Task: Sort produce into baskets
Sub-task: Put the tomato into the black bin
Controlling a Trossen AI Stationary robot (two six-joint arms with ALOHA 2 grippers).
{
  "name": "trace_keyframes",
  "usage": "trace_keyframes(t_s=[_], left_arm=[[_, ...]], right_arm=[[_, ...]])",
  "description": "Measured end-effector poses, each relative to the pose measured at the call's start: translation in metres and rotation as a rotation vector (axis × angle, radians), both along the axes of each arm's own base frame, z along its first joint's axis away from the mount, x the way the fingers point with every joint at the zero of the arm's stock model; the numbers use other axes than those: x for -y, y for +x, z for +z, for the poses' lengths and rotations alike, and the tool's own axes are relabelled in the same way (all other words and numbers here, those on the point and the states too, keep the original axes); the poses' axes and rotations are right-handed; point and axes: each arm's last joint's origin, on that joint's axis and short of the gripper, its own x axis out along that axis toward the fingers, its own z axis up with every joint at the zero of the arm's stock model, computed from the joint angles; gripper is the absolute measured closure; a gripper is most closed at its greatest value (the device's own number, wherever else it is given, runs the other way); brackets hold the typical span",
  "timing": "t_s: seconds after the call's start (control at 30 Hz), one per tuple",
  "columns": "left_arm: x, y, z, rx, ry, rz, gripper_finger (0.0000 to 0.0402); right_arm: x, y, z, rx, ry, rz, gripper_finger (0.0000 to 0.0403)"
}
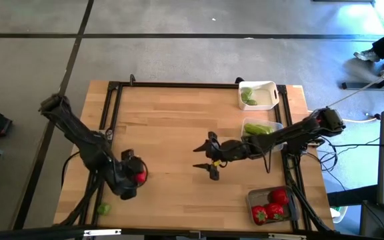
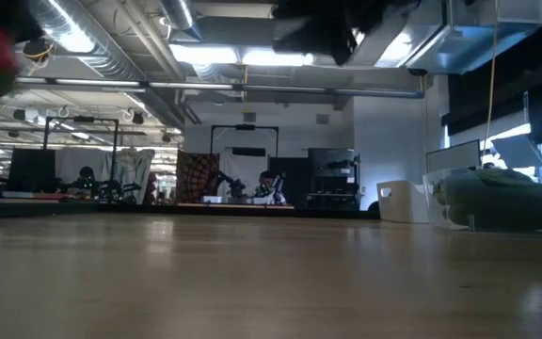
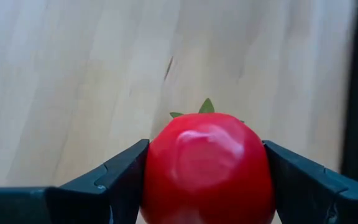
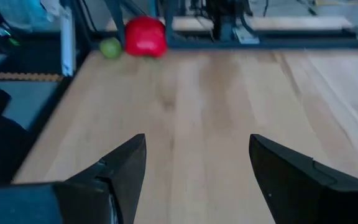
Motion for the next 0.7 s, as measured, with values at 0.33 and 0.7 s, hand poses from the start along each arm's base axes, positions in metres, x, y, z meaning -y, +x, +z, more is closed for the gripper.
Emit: trace_keyframes(t_s=[0.33,0.7], left_arm=[[-0.011,0.037,0.02,0.276,-0.027,-0.087,0.0127],[-0.031,0.06,0.029,0.401,0.003,-0.063,0.0127]], right_arm=[[-0.01,0.008,0.034,0.099,0.046,0.028,0.0139],[-0.011,0.01,0.043,0.174,0.083,0.06,0.013]])
